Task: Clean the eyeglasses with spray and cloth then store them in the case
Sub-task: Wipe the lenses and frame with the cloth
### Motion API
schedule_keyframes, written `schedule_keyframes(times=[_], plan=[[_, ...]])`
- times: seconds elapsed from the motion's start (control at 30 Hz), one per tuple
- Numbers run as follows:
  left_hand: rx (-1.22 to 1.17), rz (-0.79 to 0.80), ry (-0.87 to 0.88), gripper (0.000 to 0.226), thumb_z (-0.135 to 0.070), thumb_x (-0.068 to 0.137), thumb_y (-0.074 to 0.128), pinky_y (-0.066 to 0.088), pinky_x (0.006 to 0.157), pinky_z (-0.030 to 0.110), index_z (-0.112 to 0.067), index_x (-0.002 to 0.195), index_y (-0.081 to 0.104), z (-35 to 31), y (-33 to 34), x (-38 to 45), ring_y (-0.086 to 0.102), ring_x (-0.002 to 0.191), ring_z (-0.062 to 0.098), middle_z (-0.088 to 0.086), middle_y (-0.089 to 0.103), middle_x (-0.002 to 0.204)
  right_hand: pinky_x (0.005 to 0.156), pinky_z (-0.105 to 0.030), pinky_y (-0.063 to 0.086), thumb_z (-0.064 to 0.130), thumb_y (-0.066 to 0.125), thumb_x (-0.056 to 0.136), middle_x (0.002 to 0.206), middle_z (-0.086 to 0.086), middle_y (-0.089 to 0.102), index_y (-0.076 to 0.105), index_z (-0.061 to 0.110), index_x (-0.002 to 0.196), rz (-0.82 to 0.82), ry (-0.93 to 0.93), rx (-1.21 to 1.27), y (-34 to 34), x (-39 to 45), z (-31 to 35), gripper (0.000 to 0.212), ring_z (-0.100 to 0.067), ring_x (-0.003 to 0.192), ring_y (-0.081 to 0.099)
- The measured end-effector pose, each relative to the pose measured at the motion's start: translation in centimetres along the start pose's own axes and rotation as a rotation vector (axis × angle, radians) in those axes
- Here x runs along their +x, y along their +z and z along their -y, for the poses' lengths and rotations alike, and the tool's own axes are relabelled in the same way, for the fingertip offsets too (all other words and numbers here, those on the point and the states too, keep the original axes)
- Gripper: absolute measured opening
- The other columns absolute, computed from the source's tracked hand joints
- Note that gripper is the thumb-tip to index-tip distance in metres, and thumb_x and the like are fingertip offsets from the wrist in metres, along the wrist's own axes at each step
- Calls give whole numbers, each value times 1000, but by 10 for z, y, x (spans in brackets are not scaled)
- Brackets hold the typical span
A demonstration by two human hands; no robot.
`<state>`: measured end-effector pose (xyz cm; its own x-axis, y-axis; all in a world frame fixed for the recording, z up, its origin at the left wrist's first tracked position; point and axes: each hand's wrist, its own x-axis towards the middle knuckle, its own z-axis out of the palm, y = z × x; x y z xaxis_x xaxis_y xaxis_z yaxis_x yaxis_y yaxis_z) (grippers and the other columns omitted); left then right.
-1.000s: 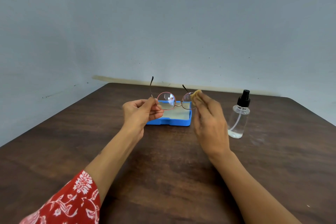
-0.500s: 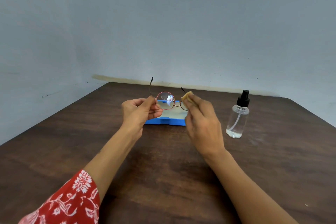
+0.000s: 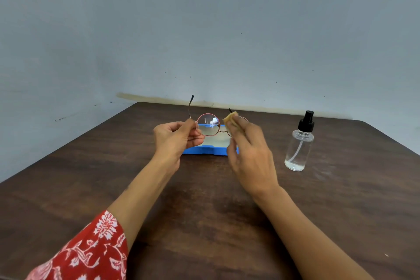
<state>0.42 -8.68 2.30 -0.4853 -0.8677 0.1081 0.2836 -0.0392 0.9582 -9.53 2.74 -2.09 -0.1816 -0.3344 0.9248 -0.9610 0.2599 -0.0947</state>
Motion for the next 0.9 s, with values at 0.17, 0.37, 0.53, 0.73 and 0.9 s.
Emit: schedule_keyframes(times=[0.17, 0.37, 0.53, 0.73, 0.9], plan=[[-14, -12, 0, 12, -2, 82, 63, 54, 49, 19, 0, 70, 66, 0, -2, 2, 64, 46, 14, 3, 63, 46, 87, -23, 47, -3, 58, 79, 123, -12, 60, 64, 0, 116, -7, 28, 27, -3, 0, -2, 38, -21, 112, 50], [-6, -2, 2, 13, -2, 82, 64, 54, 49, 20, 1, 70, 66, 2, -1, 1, 63, 45, 14, 5, 62, 47, 84, -24, 49, -6, 60, 77, 125, -14, 59, 62, 0, 120, -15, 83, -21, -6, 0, -6, 43, -21, 113, 48], [-5, -19, 5, 12, -3, 82, 64, 54, 49, 20, 0, 70, 66, 1, -2, 2, 64, 46, 14, 3, 63, 46, 87, -27, 50, 3, 51, 81, 125, -12, 60, 63, -1, 118, 36, -28, 26, -1, 0, 5, 40, -23, 114, 51], [-8, -17, 2, 14, -2, 81, 64, 54, 49, 20, 0, 68, 66, 2, -2, 4, 64, 46, 14, 4, 63, 47, 95, -19, 37, -9, 64, 75, 126, -16, 57, 60, -3, 121, -32, 145, 6, -5, -1, -10, 47, -20, 115, 46], [-1, -23, 4, 13, -3, 81, 65, 54, 48, 19, 0, 69, 66, 4, -2, 4, 64, 46, 15, 5, 63, 47, 85, -27, 51, 5, 48, 80, 126, -13, 58, 61, -1, 120, 49, -2, 15, 3, -2, 7, 43, -21, 118, 46]])
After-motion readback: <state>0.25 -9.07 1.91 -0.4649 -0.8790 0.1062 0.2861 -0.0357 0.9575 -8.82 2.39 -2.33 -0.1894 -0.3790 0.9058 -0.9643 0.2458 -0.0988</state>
